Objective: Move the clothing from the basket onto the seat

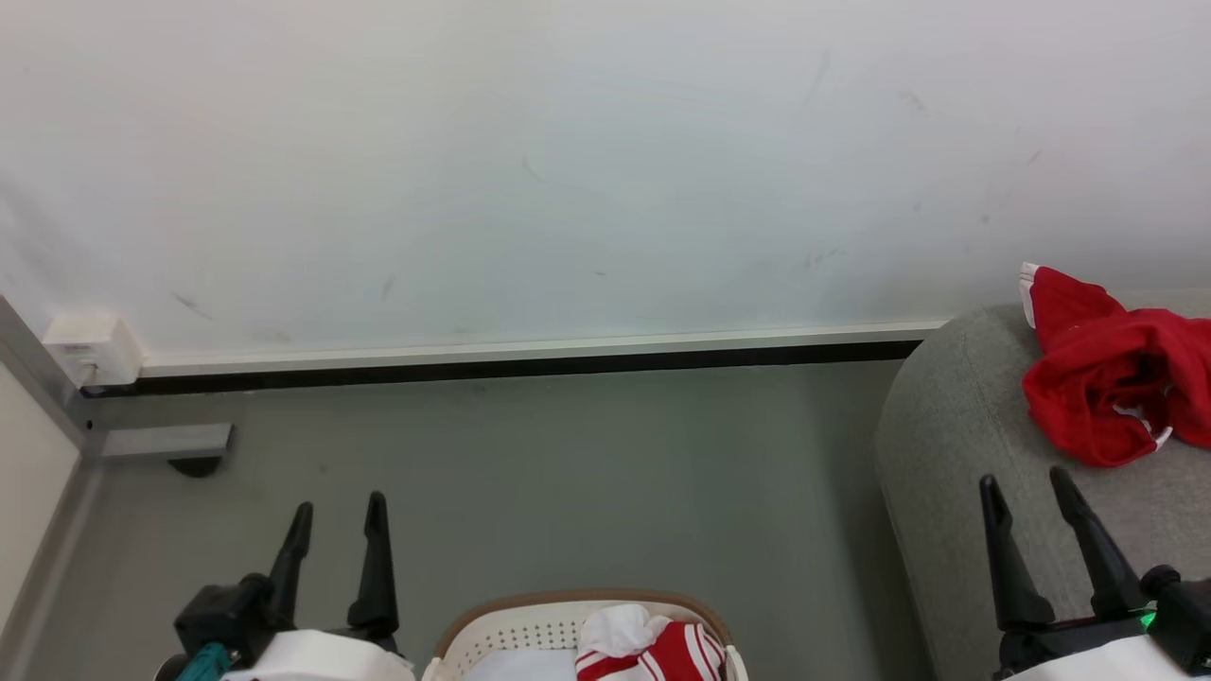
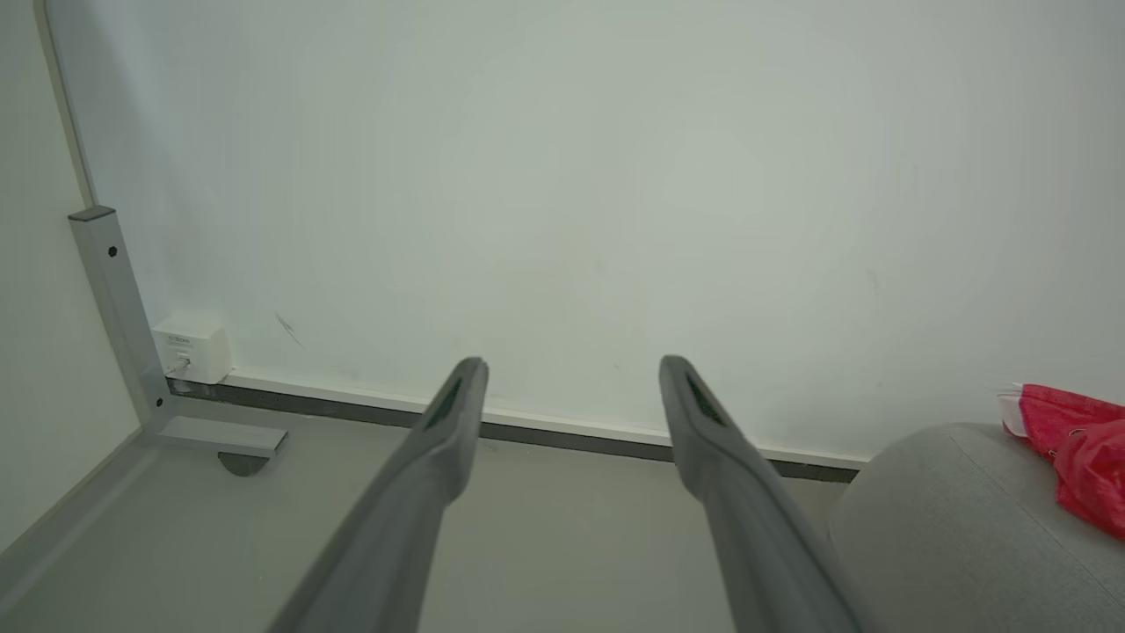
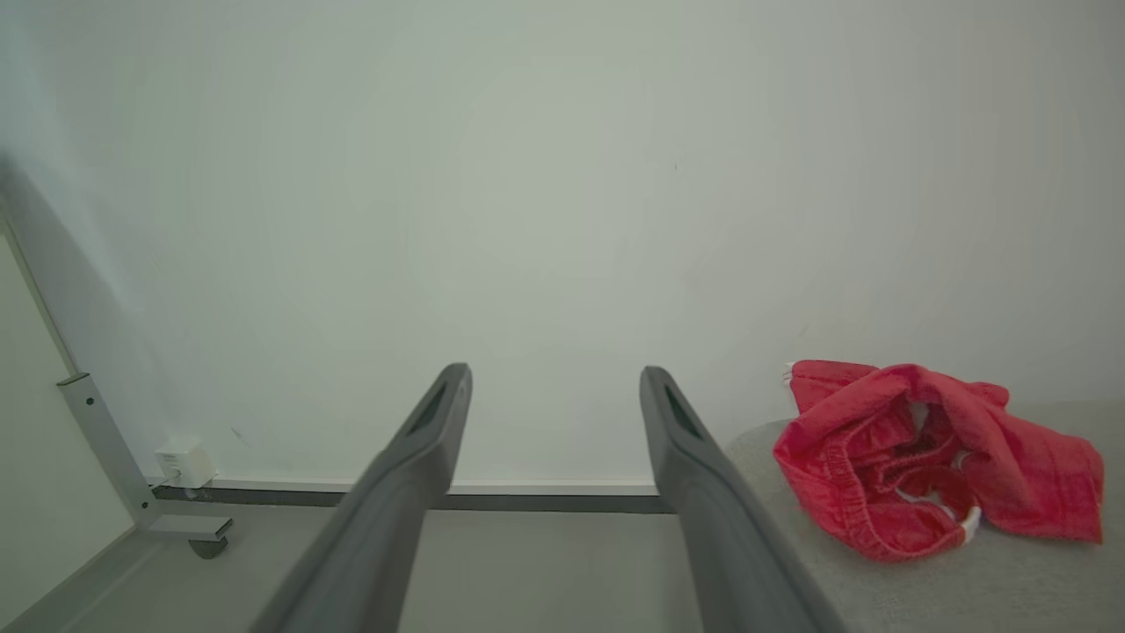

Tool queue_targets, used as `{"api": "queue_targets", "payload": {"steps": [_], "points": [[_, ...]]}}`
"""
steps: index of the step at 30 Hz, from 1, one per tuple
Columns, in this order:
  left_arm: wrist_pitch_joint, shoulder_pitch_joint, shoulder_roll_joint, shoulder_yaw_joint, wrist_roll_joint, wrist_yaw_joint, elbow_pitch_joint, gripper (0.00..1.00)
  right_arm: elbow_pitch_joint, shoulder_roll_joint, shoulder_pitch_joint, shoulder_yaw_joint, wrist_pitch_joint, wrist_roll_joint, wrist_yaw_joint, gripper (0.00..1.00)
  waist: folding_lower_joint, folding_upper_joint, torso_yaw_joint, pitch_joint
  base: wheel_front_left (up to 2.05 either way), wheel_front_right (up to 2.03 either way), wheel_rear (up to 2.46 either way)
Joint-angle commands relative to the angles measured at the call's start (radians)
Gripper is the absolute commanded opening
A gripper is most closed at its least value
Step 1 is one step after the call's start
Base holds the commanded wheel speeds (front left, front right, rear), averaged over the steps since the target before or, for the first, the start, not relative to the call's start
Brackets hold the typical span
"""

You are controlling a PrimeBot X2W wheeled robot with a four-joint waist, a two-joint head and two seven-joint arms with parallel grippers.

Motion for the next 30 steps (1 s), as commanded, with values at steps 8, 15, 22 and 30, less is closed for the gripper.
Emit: {"api": "queue_targets", "payload": {"steps": [8, 15, 22, 30], "points": [[0.0, 0.009, -0.04, 0.056, 0.067, -0.045, 0.0, 1.0, -0.006, 0.022, 0.002, 0.008, -0.003, -0.042, -0.002, 1.0, 0.0001, -0.0001, -0.005, 0.009, 0.0, 0.0, 0.0], [-0.001, 0.003, -0.061, 0.087, 0.096, -0.069, 0.009, 1.0, -0.002, 0.02, -0.008, 0.011, -0.003, -0.04, -0.002, 1.0, 0.0001, -0.0001, -0.01, 0.011, 0.0, 0.0, 0.0], [-0.001, -0.004, -0.072, 0.101, 0.122, -0.085, 0.018, 1.0, 0.001, 0.023, -0.013, 0.019, -0.003, -0.035, -0.002, 1.0, 0.0001, -0.0001, -0.016, 0.011, 0.0, 0.0, 0.0], [-0.001, -0.05, -0.076, 0.075, 0.136, -0.102, 0.028, 1.0, -0.008, -0.004, -0.081, 0.049, -0.003, -0.023, -0.002, 1.0, 0.0001, -0.0001, -0.042, 0.072, 0.0, 0.0, 0.0]]}}
